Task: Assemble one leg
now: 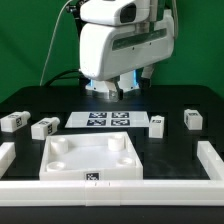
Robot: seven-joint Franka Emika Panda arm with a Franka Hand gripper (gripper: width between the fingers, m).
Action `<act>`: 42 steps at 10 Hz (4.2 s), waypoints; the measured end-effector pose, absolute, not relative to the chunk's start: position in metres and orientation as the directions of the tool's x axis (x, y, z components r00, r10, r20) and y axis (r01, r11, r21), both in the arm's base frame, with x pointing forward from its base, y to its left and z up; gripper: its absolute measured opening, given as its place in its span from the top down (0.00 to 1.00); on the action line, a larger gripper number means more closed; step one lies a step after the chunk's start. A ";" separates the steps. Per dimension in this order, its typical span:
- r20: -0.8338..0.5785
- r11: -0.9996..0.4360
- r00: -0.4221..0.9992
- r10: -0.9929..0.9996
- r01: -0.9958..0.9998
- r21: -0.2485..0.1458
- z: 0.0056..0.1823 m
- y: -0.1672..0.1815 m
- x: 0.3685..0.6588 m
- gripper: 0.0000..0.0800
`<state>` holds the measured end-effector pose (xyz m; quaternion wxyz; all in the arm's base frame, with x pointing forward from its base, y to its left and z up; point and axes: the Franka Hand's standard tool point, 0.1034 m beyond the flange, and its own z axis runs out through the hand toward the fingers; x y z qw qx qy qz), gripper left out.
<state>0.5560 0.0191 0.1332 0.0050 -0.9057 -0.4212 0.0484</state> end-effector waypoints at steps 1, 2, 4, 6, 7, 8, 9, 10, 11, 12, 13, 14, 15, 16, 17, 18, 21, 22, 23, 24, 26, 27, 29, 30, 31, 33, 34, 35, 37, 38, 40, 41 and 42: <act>-0.083 -0.645 0.641 0.763 0.762 -0.050 0.133 0.019 0.556 0.19; -0.083 -0.645 0.641 0.763 0.762 -0.050 0.133 0.019 0.556 0.19; -0.084 -0.645 0.641 0.763 0.762 -0.051 0.133 0.019 0.556 0.19; -0.084 -0.645 0.641 0.763 0.762 -0.051 0.132 0.019 0.556 0.19; -0.077 -0.627 0.623 0.779 0.778 -0.048 0.131 0.018 0.555 0.19; -0.055 -0.564 0.561 0.826 0.825 -0.038 0.122 0.011 0.548 0.19; -0.045 -0.501 0.499 0.865 0.865 -0.035 0.116 0.005 0.542 0.19; -0.024 -0.415 0.414 0.910 0.910 -0.010 0.110 0.000 0.540 0.19; -0.029 -0.363 0.362 0.932 0.931 -0.031 0.099 -0.005 0.530 0.19; -0.030 -0.343 0.342 0.939 0.939 -0.038 0.094 -0.007 0.527 0.19; -0.029 -0.343 0.342 0.939 0.939 -0.037 0.094 -0.007 0.528 0.19; -0.029 -0.343 0.342 0.939 0.938 -0.038 0.094 -0.007 0.528 0.19; -0.029 -0.343 0.343 0.939 0.938 -0.038 0.094 -0.007 0.528 0.19; -0.029 -0.343 0.343 0.939 0.938 -0.038 0.094 -0.007 0.528 0.19; -0.025 -0.297 0.297 0.955 0.954 -0.030 0.093 -0.008 0.528 0.19; -0.012 -0.202 0.202 0.979 0.979 -0.004 0.089 -0.011 0.527 0.19; -0.008 -0.013 0.013 1.000 1.000 0.024 0.070 -0.024 0.511 0.19; -0.011 0.012 -0.012 1.000 0.999 0.040 0.065 -0.027 0.507 0.19; -0.013 0.022 -0.022 1.000 0.999 0.037 0.062 -0.032 0.504 0.19; -0.012 0.020 -0.019 1.000 0.999 0.038 0.063 -0.031 0.505 0.19; -0.012 0.019 -0.018 1.000 0.999 0.037 0.063 -0.032 0.504 0.19; -0.012 0.025 -0.024 1.000 0.999 0.035 0.061 -0.032 0.504 0.19; -0.008 0.011 -0.011 1.000 1.000 0.007 0.044 -0.036 0.494 0.19; -0.009 -0.022 0.022 1.000 1.000 -0.008 0.037 -0.034 0.488 0.19; -0.009 -0.047 0.047 0.999 0.999 -0.022 0.031 -0.031 0.484 0.19; -0.005 -0.053 0.053 0.999 0.997 -0.055 0.013 -0.031 0.475 0.19; -0.004 -0.054 0.054 0.999 0.997 -0.063 0.008 -0.032 0.472 0.19; -0.003 -0.057 0.057 0.998 0.996 -0.067 0.007 -0.033 0.471 0.19; -0.003 -0.062 0.062 0.998 0.996 -0.065 0.007 -0.038 0.472 0.19; -0.003 -0.066 0.066 0.998 0.996 -0.065 0.007 -0.041 0.472 0.19; -0.003 -0.070 0.070 0.998 0.996 -0.064 0.007 -0.043 0.472 0.30; -0.003 -0.071 0.071 0.997 0.995 -0.064 0.007 -0.042 0.472 0.57; -0.003 -0.071 0.071 0.997 0.995 -0.065 0.007 -0.043 0.472 0.76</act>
Offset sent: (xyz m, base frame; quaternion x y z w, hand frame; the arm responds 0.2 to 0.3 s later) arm 0.0000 0.0000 0.0000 0.0000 0.0000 0.0000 1.0000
